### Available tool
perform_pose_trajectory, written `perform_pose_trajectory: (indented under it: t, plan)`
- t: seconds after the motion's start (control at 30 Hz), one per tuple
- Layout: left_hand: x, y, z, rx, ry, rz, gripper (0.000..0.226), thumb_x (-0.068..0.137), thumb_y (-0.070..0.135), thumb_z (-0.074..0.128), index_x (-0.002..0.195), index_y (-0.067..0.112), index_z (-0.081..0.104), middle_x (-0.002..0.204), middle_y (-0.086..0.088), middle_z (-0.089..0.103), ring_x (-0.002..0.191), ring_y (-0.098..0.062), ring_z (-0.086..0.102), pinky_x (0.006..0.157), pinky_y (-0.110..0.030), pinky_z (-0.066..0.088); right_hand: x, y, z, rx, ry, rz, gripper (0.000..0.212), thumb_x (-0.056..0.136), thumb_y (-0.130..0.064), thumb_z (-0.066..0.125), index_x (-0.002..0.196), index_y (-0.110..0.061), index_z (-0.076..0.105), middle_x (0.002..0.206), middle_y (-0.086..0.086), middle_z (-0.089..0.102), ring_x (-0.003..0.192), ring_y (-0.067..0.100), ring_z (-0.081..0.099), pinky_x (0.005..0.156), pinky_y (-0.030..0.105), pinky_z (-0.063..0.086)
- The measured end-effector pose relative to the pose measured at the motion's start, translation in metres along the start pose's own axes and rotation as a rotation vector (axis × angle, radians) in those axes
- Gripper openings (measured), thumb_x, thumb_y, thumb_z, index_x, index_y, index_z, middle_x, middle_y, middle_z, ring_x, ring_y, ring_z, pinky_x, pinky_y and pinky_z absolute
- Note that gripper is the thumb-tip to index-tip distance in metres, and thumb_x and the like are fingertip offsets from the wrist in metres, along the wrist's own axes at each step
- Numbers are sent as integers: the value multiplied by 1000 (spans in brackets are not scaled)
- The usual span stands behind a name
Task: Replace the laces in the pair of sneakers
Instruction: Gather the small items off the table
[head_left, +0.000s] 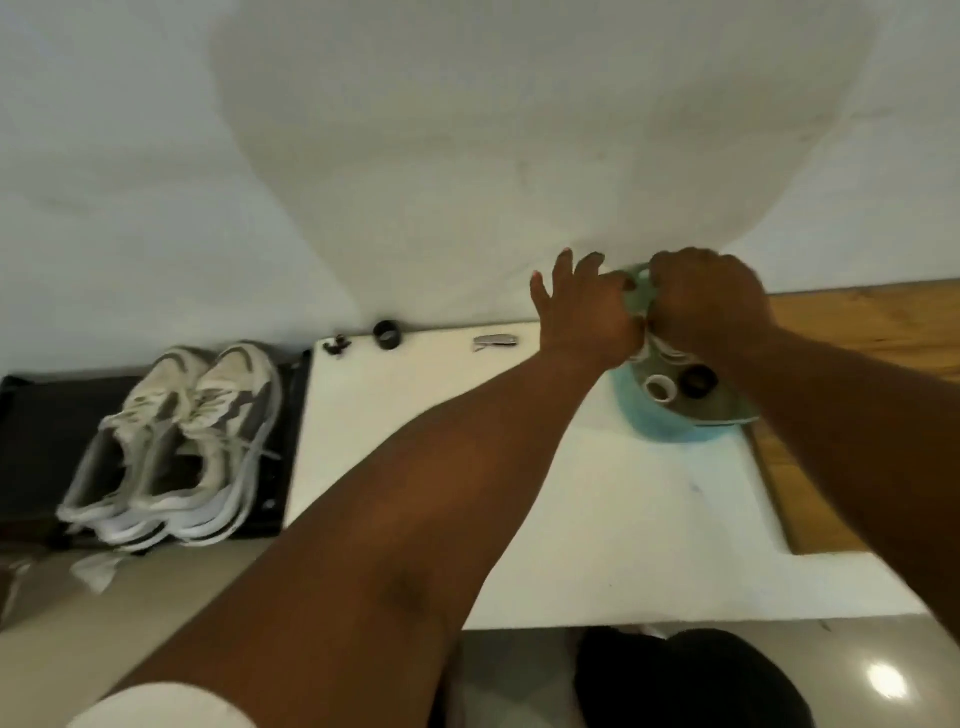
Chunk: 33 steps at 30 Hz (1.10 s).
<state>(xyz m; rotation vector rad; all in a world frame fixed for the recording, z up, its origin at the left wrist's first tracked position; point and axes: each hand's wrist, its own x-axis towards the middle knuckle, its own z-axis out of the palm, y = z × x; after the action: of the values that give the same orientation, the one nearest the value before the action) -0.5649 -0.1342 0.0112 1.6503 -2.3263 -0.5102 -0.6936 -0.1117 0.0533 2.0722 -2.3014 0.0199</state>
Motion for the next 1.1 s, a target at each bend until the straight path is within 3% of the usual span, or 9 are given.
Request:
perform_pose_trajectory:
  t: [0.17,0.3,0.4,0.5,0.67,0.77,0.83,0.97,1.1]
  plan:
    - [-27,-122,-46,-56,294,-200,38,86,50,70,121,37,67,135,8,57,131,-22,48,104,-42,38,23,-108,1,222,32,-90,26,80,-21,61,105,-20,66,104,10,69,96,36,64,82,38,49]
    - [-44,-228,-62,-71,233,-372,33,88,47,69,118,31,68,120,2,65,121,-23,57,97,-40,49,30,-205,47,263,-194,-204,40,81,-28,68,120,-20,65,124,6,65,117,29,59,96,36,48]
    - [-52,-283,-57,-137,176,-485,47,89,44,71,132,27,63,131,-2,59,125,-25,56,100,-37,48,36,-258,85,253,-362,-281,61,80,-31,69,137,-17,52,129,9,59,122,31,57,101,42,48]
    - [-52,-318,-44,-178,145,-528,69,85,43,78,145,23,51,141,-6,52,130,-28,53,108,-40,46,43,-287,113,340,-373,-283,70,82,-27,69,147,-25,41,134,11,53,123,35,56,98,44,51]
    - [-41,-339,-26,-102,190,-515,43,86,31,76,123,15,61,122,-11,60,112,-32,61,94,-38,50,57,-306,146,444,-165,-321,41,80,-38,55,118,-22,57,112,7,65,104,34,61,85,42,53]
    - [-40,-339,-23,-92,199,-520,25,92,19,68,116,13,64,118,-11,62,107,-29,62,82,-29,43,61,-309,150,521,-126,-260,27,83,-38,65,98,-19,55,99,5,66,93,31,62,72,36,48]
    - [-41,-334,-23,-94,195,-505,24,94,21,67,117,13,65,118,-10,66,108,-27,63,81,-26,41,60,-308,146,534,-132,-214,27,84,-28,70,102,-15,56,96,4,65,92,31,61,68,32,40]
    - [-47,-309,-28,-222,235,-517,22,97,31,66,113,16,68,107,-4,73,98,-23,66,79,-29,46,50,-289,123,564,-118,-172,44,83,-25,70,123,-12,58,108,7,68,105,29,62,80,32,48]
    - [-55,-255,-39,-379,287,-390,19,97,31,68,107,16,70,95,4,70,86,-14,59,72,-20,37,35,-242,78,559,-62,-186,34,77,-23,72,111,-16,70,101,5,63,95,23,61,75,25,38]
